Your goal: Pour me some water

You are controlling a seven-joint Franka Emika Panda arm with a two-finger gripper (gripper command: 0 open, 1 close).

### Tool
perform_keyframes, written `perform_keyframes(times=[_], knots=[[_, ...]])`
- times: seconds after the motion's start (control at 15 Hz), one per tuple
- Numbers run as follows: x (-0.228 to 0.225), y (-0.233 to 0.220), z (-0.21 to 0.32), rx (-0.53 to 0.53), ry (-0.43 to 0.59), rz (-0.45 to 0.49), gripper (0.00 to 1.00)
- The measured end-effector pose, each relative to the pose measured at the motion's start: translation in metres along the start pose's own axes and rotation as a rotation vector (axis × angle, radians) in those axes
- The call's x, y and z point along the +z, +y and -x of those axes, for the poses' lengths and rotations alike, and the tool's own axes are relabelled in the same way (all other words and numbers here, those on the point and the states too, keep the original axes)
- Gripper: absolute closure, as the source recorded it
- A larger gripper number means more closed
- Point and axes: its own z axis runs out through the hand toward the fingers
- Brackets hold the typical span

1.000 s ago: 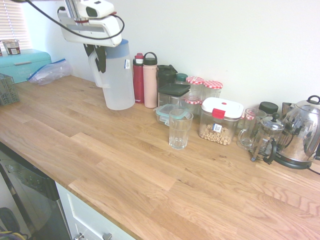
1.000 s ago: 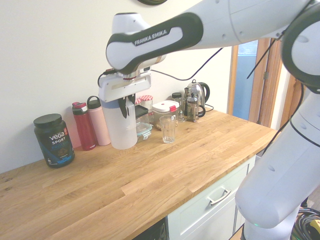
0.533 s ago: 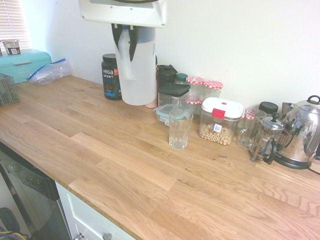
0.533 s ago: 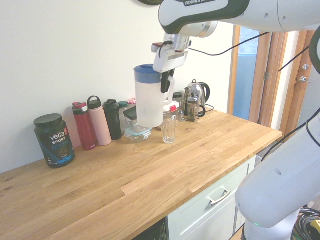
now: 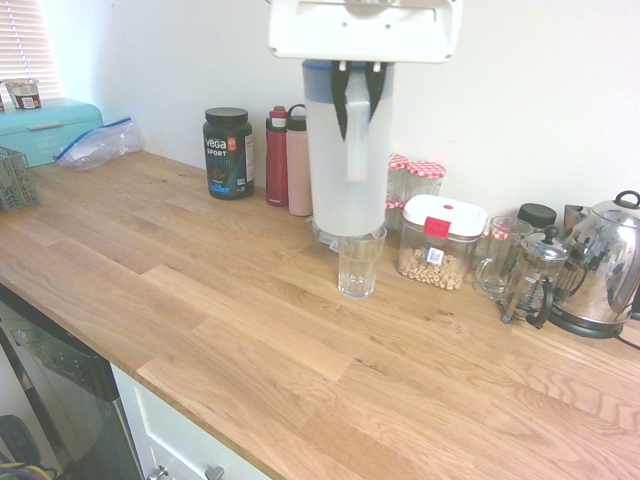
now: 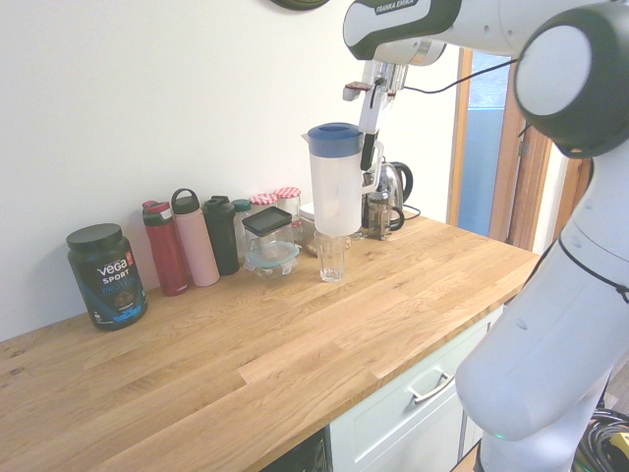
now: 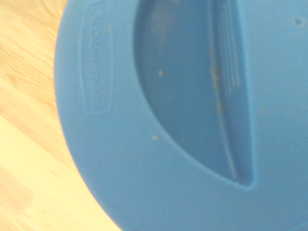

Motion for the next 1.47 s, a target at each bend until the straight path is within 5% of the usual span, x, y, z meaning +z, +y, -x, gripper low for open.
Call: perform_keyframes(times=[0.73,1.47], knots=[[0.027,0.102,-0.061,-0.045,-0.057,0.09,1.0],[0.113,0.079,-0.072,-0.195,-0.2,0.23,1.0]])
